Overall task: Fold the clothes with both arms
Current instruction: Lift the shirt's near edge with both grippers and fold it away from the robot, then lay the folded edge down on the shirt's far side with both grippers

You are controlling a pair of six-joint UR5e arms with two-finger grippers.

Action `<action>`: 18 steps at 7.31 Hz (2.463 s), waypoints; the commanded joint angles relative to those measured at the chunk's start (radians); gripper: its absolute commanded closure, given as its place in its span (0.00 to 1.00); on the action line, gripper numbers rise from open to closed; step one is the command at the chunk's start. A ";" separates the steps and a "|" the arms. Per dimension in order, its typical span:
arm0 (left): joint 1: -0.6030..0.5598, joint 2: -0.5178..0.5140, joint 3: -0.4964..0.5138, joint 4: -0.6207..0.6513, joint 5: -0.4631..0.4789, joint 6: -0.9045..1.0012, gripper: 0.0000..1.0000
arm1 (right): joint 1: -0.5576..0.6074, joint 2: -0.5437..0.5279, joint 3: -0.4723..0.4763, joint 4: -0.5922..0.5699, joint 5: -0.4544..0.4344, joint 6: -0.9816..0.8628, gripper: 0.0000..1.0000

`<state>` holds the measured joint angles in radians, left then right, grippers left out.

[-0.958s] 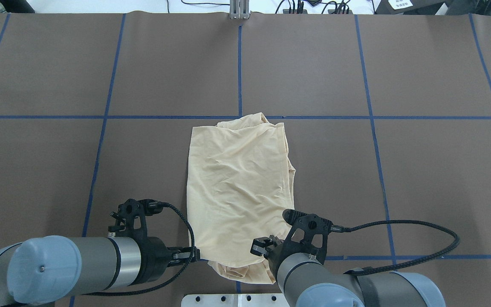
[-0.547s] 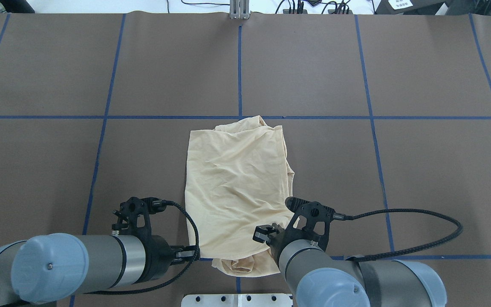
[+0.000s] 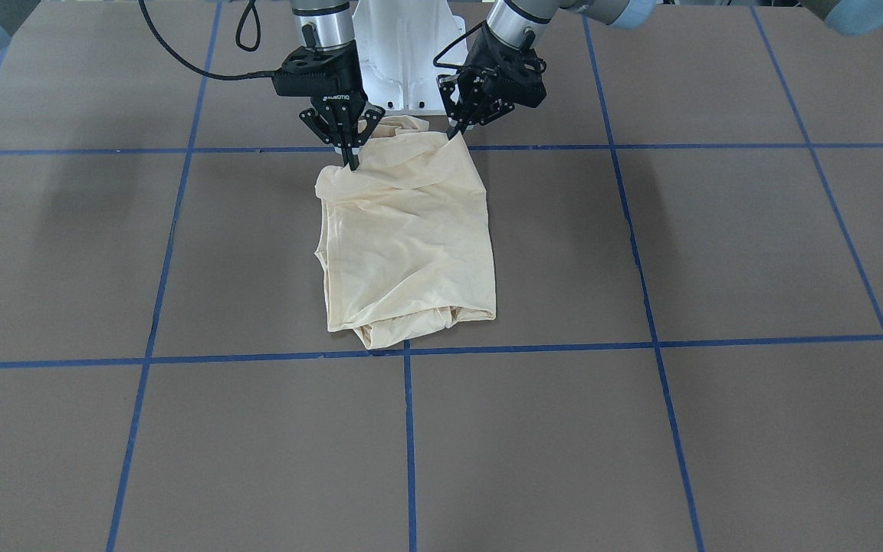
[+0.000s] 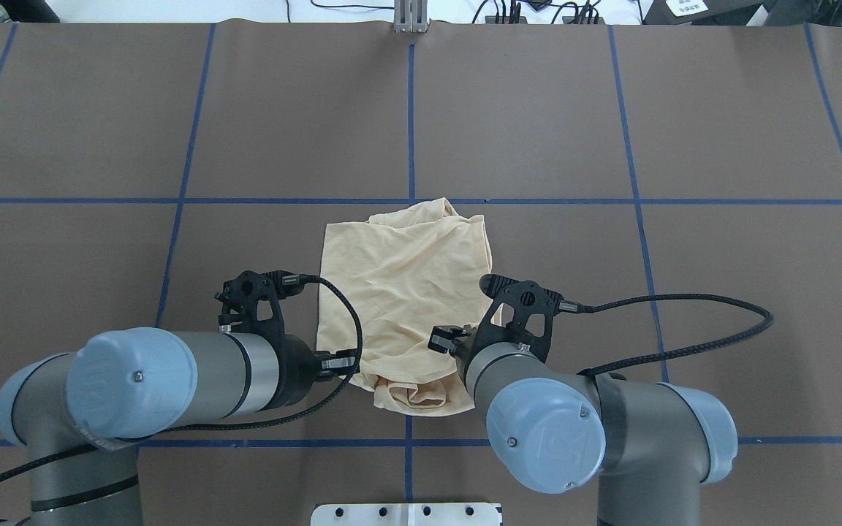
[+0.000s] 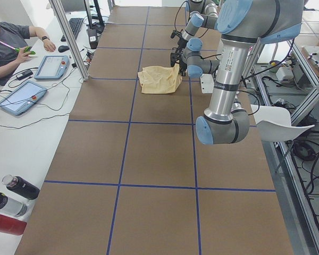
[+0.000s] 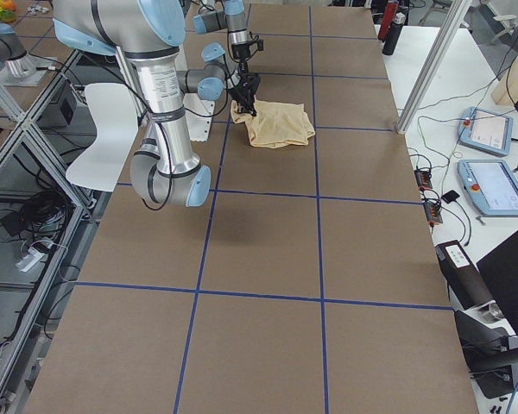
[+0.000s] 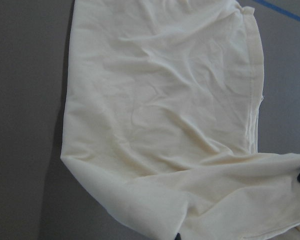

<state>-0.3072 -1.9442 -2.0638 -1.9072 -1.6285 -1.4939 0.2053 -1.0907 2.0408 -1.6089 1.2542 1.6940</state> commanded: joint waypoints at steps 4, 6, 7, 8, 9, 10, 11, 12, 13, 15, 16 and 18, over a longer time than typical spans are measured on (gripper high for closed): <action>-0.174 -0.093 0.169 0.016 -0.013 0.127 1.00 | 0.149 0.129 -0.174 0.010 0.050 -0.080 1.00; -0.214 -0.133 0.282 0.002 -0.011 0.155 1.00 | 0.172 0.175 -0.241 0.014 0.051 -0.096 1.00; -0.216 -0.151 0.321 -0.001 -0.010 0.168 1.00 | 0.181 0.204 -0.282 0.015 0.051 -0.099 1.00; -0.216 -0.154 0.344 -0.004 -0.008 0.172 1.00 | 0.192 0.236 -0.331 0.015 0.054 -0.100 1.00; -0.216 -0.154 0.362 -0.025 -0.008 0.172 1.00 | 0.200 0.265 -0.388 0.039 0.057 -0.100 1.00; -0.216 -0.156 0.388 -0.044 -0.007 0.172 1.00 | 0.204 0.265 -0.434 0.094 0.059 -0.106 1.00; -0.216 -0.156 0.402 -0.067 -0.007 0.172 1.00 | 0.213 0.267 -0.451 0.115 0.060 -0.131 1.00; -0.216 -0.156 0.403 -0.067 -0.007 0.172 1.00 | 0.220 0.265 -0.453 0.115 0.073 -0.137 1.00; -0.216 -0.156 0.403 -0.067 -0.007 0.172 1.00 | 0.227 0.265 -0.455 0.115 0.077 -0.139 1.00; -0.227 -0.157 0.403 -0.069 -0.010 0.211 0.70 | 0.264 0.264 -0.458 0.115 0.138 -0.172 0.74; -0.236 -0.157 0.400 -0.069 -0.011 0.263 0.01 | 0.276 0.267 -0.459 0.119 0.149 -0.233 0.01; -0.282 -0.156 0.378 -0.066 -0.127 0.302 0.00 | 0.339 0.288 -0.444 0.118 0.328 -0.258 0.00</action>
<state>-0.5594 -2.1014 -1.6723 -1.9758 -1.6798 -1.2252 0.5086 -0.8153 1.5865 -1.4890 1.4720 1.4577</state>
